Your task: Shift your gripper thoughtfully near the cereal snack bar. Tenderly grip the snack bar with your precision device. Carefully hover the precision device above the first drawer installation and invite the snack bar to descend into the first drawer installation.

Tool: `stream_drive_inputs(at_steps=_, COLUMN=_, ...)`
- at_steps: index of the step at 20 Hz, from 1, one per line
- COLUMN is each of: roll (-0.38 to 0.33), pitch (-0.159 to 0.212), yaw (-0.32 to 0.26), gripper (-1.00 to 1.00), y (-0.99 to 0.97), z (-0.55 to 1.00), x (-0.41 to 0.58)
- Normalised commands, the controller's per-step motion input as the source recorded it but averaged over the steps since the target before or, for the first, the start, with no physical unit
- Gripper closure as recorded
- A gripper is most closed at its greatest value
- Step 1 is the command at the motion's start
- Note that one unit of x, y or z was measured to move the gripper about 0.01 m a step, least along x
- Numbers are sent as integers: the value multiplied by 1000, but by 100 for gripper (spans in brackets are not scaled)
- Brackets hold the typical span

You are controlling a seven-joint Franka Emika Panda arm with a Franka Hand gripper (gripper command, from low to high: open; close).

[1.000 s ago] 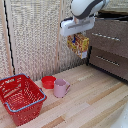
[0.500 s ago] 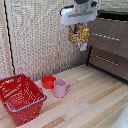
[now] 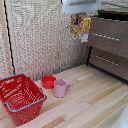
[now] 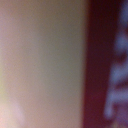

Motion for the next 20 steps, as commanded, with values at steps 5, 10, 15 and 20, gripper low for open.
stream_drive_inputs(at_steps=5, roll=19, pitch=15, yaw=-158, gripper=100, y=-204, z=997, x=225)
stream_drive_inputs(at_steps=10, roll=11, pitch=39, yaw=-134, gripper=100, y=-233, z=1000, x=223)
stream_drive_inputs(at_steps=15, roll=0, pitch=78, yaw=-120, gripper=100, y=-323, z=999, x=172)
stream_drive_inputs(at_steps=20, roll=5, pitch=118, yaw=-91, gripper=100, y=-599, z=895, x=225)
